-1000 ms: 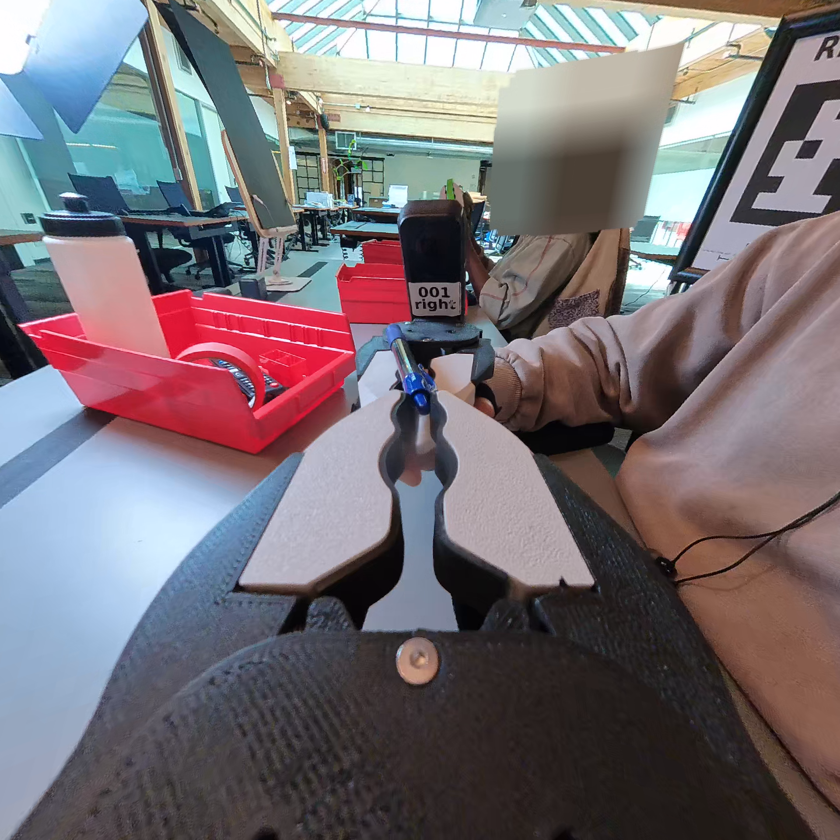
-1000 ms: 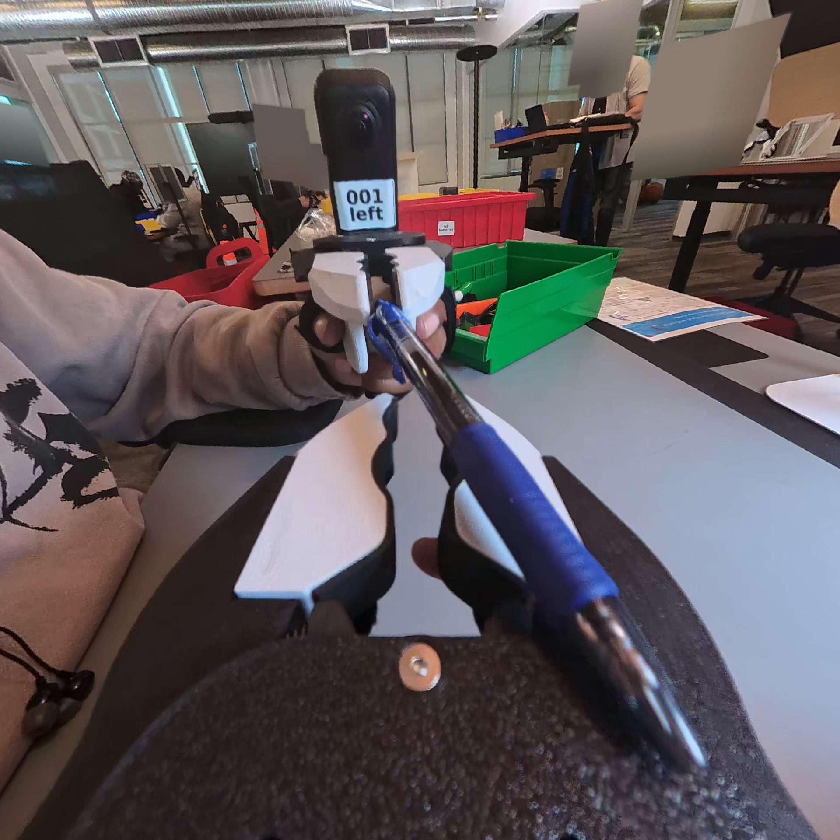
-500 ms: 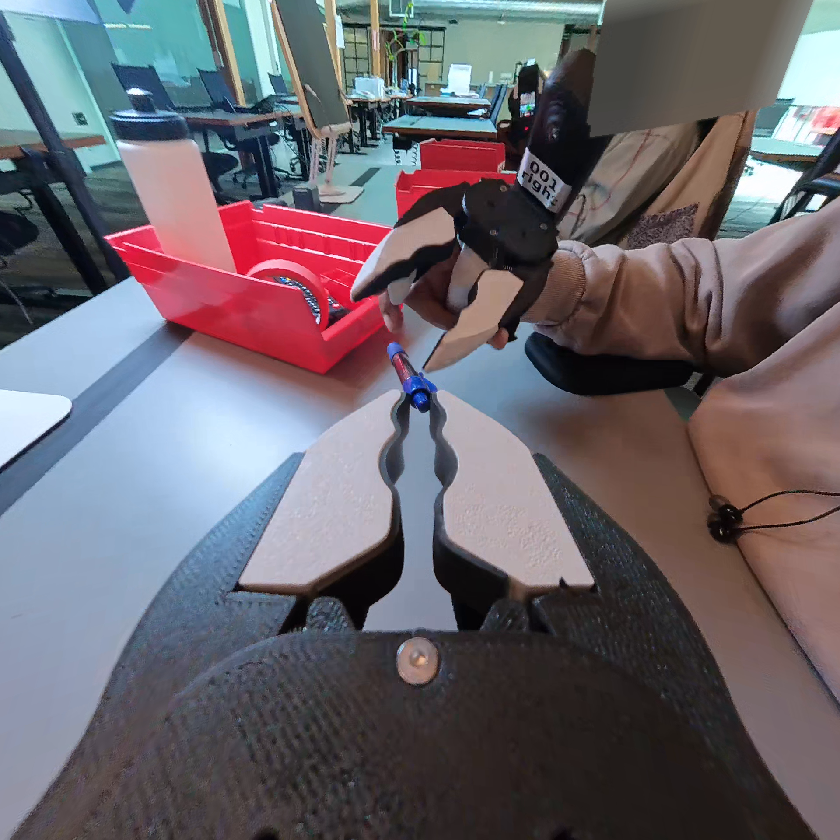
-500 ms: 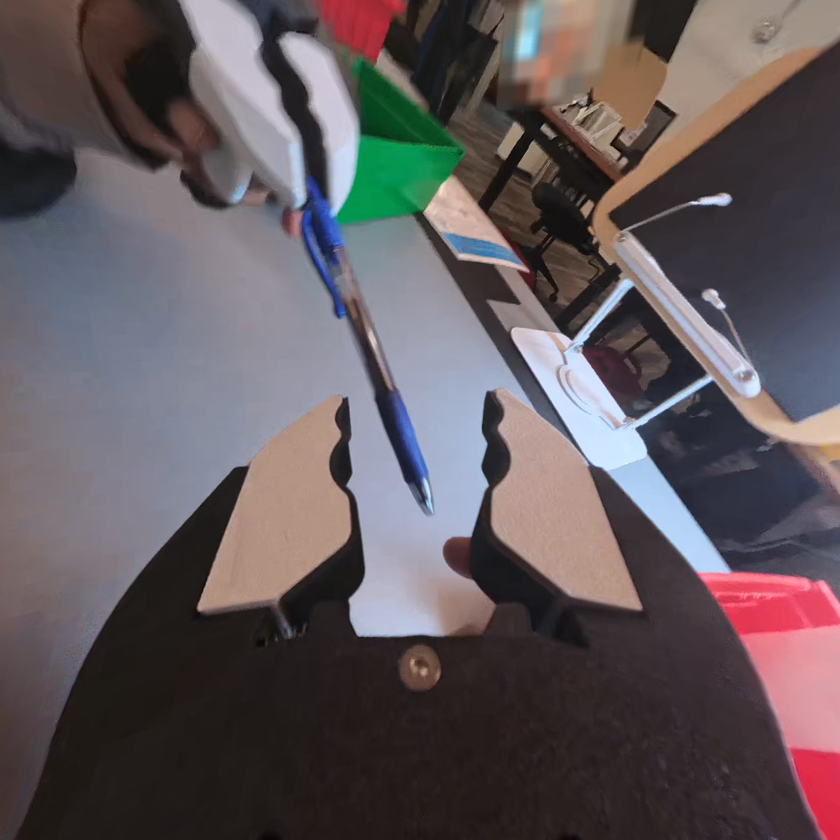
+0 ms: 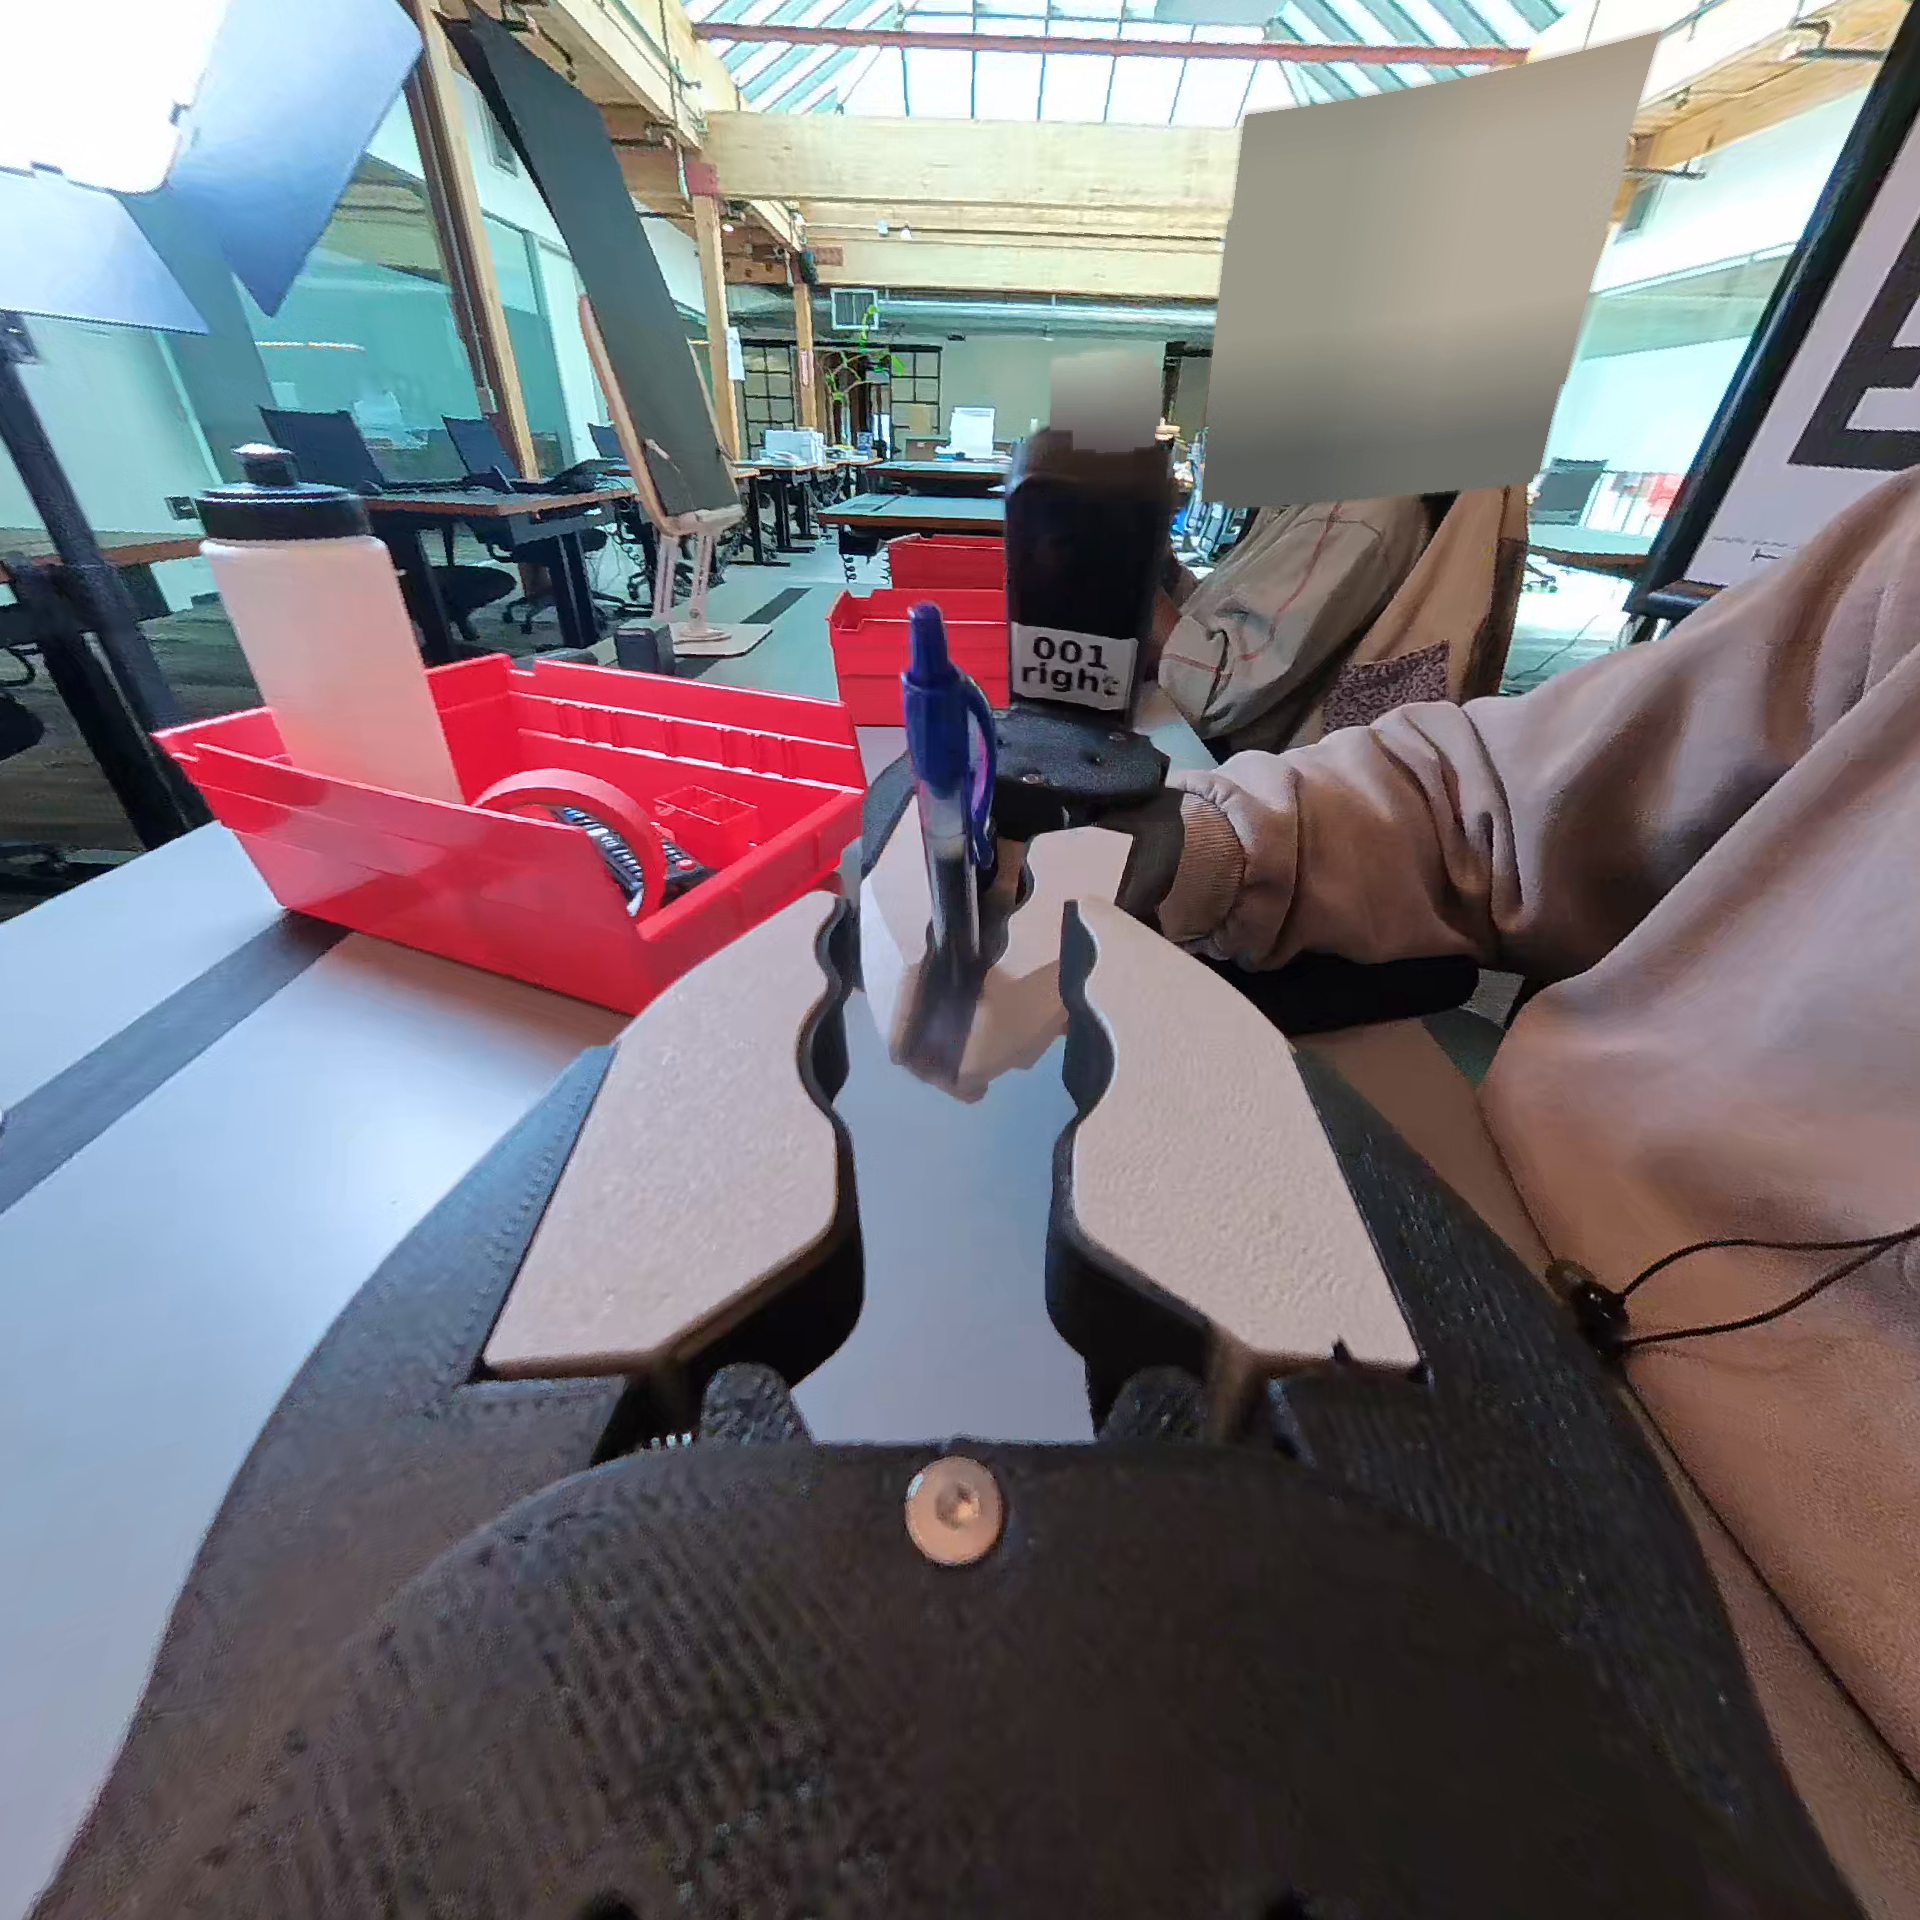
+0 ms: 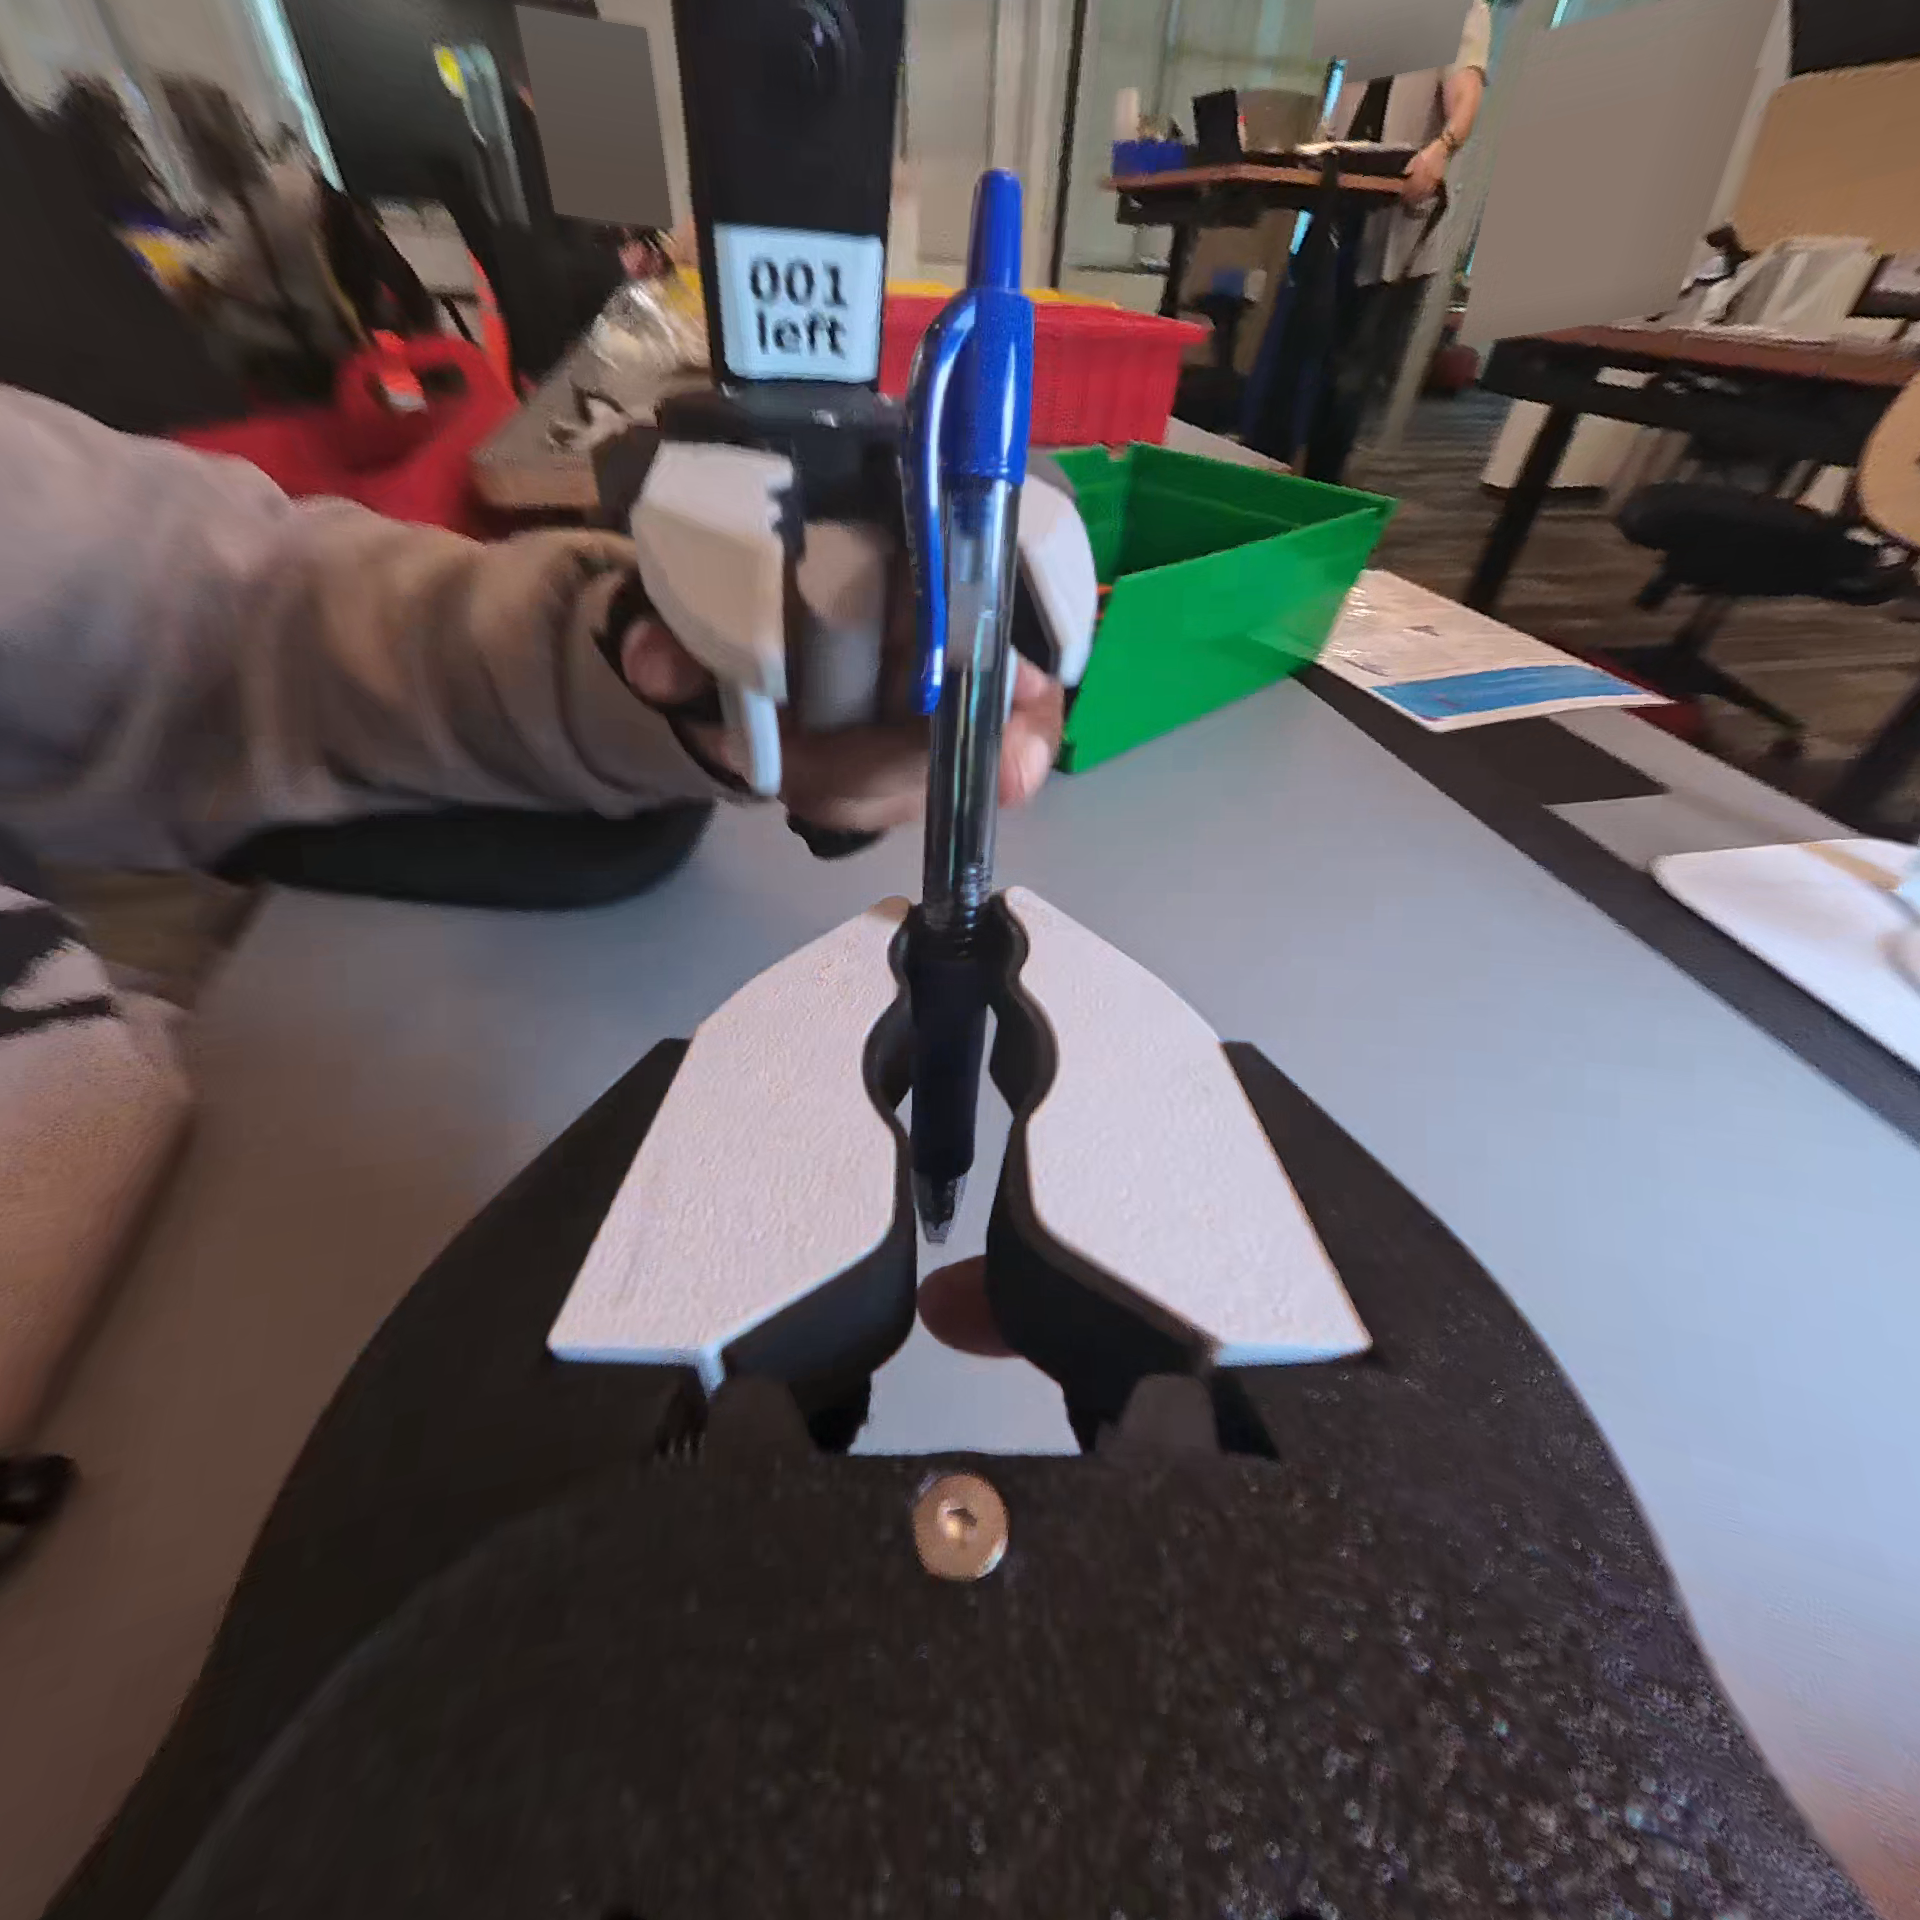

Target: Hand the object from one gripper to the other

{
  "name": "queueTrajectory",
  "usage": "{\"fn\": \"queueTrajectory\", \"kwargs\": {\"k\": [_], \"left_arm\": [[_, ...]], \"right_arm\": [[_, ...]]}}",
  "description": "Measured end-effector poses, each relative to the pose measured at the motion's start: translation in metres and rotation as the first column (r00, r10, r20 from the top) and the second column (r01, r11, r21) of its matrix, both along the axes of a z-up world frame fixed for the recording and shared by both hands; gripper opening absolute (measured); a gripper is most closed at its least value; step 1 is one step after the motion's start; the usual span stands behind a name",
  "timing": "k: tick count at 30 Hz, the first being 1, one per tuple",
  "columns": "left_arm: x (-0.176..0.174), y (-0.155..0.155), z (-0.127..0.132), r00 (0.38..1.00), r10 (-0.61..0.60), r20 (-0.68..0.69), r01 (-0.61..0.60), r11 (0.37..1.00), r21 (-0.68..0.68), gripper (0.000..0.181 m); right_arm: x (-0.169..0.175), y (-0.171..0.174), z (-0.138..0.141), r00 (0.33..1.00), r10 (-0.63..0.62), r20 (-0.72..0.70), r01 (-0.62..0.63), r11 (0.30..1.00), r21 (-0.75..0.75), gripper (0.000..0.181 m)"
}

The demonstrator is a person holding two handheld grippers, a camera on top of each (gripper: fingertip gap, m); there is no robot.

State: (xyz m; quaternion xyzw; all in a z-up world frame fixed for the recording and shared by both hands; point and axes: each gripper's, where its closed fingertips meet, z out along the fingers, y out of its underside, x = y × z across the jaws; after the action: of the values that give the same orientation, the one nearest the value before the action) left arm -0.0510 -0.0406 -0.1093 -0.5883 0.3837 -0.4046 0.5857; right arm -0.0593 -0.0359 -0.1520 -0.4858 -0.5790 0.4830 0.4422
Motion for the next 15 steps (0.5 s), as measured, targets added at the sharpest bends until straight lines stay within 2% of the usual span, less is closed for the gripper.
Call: {"fn": "queueTrajectory", "kwargs": {"k": [2, 4, 6, 9, 11, 15], "left_arm": [[0.013, -0.005, -0.008, 0.999, -0.017, -0.031, 0.017, 1.0, 0.006, 0.032], [0.023, -0.008, -0.017, 0.996, -0.021, -0.084, 0.023, 1.0, 0.019, 0.011], [0.025, -0.007, -0.026, 0.986, -0.01, -0.167, 0.009, 1.0, -0.007, 0.01], [0.015, 0.002, -0.028, 0.983, 0.028, -0.183, -0.036, 0.998, -0.042, 0.01], [0.006, 0.009, -0.034, 0.98, 0.032, -0.195, -0.051, 0.994, -0.093, 0.01], [0.003, 0.014, -0.054, 0.971, 0.004, -0.24, -0.045, 0.985, -0.168, 0.01]], "right_arm": [[-0.005, -0.016, 0.001, 0.998, 0.052, -0.019, -0.053, 0.996, -0.065, 0.01], [-0.01, -0.024, -0.005, 0.998, 0.064, -0.003, -0.064, 0.994, -0.086, 0.009], [-0.011, -0.021, -0.014, 0.998, 0.048, 0.039, -0.047, 0.998, -0.04, 0.01], [-0.003, -0.012, -0.019, 0.992, 0.058, 0.112, -0.052, 0.997, -0.055, 0.041], [0.004, -0.001, -0.009, 0.996, 0.04, 0.084, -0.035, 0.998, -0.061, 0.045], [0.015, 0.01, 0.024, 0.998, 0.009, -0.057, -0.015, 0.994, -0.107, 0.039]]}}
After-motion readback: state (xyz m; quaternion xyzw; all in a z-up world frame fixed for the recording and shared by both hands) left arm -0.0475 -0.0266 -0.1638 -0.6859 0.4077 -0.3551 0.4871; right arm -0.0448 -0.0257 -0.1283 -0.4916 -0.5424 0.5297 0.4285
